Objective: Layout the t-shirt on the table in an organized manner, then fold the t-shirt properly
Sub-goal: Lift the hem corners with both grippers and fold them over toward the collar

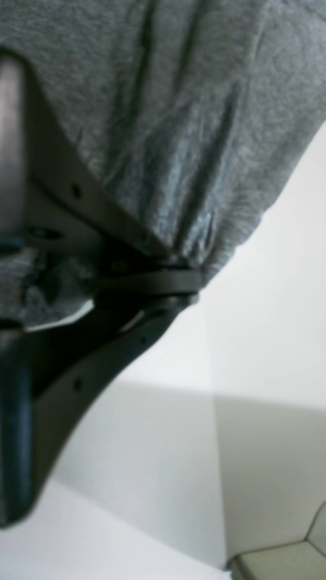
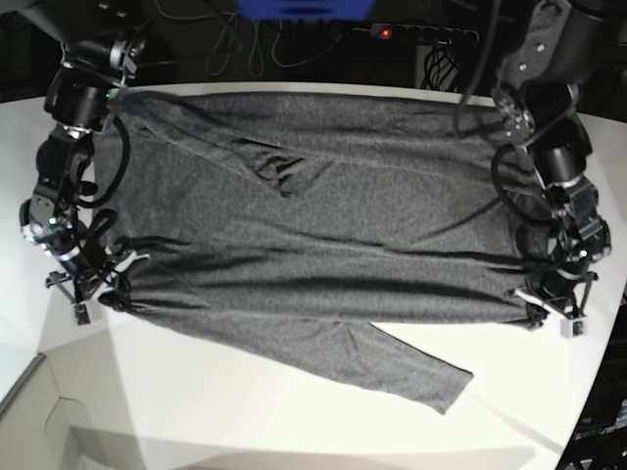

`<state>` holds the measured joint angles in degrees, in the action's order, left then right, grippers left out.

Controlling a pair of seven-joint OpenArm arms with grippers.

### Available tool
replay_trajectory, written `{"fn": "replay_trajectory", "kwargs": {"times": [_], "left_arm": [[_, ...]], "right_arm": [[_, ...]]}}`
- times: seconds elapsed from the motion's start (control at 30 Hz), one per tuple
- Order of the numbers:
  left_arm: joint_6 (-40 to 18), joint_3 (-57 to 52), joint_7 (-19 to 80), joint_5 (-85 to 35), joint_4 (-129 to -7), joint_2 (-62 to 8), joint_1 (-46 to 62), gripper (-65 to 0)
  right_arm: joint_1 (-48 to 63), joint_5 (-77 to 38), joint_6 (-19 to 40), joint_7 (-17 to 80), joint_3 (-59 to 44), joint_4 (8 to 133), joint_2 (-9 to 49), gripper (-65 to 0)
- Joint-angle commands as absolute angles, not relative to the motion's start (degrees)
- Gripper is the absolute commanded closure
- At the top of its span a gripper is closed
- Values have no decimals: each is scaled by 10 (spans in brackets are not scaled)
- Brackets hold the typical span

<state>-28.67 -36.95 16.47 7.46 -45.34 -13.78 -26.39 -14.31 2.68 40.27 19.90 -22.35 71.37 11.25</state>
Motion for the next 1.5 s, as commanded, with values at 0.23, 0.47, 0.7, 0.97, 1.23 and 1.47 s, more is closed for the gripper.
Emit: {"fn": "replay_trajectory", "kwargs": {"times": [0.23,0.47,0.7,0.97,1.23,1.47], "left_arm": [[-285,-371,149,69,-607,-105,-220,-1],[-286,-373,192,29,-710,-95,-162,-1],[-286,-373,226,-52,-769,-101,-107,-1],[-286,-374,226,-73,-807,-102,-66,-1],[-286,-415,227,-74,-833,-112,-47,-1],[-286,-415,227,-74,-873,-111,-9,-1]], "right_arm": [[-121,15,400,182,-225,771,117,0],[-74,-3,400,182,-225,840,116,0],[2,-45,400,182,-225,920,116,0],[73,-73,400,182,-225,999,105,0],[88,-73,400,182,-265,1010,102,0],[93,-71,400,182,-305,1011,86,0]]}}
